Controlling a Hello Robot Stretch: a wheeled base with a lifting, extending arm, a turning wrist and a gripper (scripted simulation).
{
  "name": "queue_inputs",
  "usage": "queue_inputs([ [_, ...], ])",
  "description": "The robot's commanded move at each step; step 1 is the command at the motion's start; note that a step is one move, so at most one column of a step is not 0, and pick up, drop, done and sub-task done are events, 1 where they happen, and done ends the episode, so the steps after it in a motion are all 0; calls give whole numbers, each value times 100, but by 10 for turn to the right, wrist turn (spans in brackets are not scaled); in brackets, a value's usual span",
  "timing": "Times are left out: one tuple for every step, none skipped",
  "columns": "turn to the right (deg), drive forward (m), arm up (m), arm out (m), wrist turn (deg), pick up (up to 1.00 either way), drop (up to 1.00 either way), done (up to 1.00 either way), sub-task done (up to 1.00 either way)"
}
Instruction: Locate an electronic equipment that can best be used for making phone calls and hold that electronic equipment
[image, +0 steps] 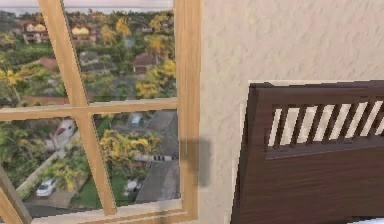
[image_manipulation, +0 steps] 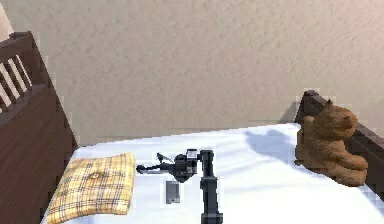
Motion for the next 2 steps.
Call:
queue_inputs([
  [0,0,0,0,150,0,0,0,0],
  [0,0,-30,0,0,0,0,0,0],
])
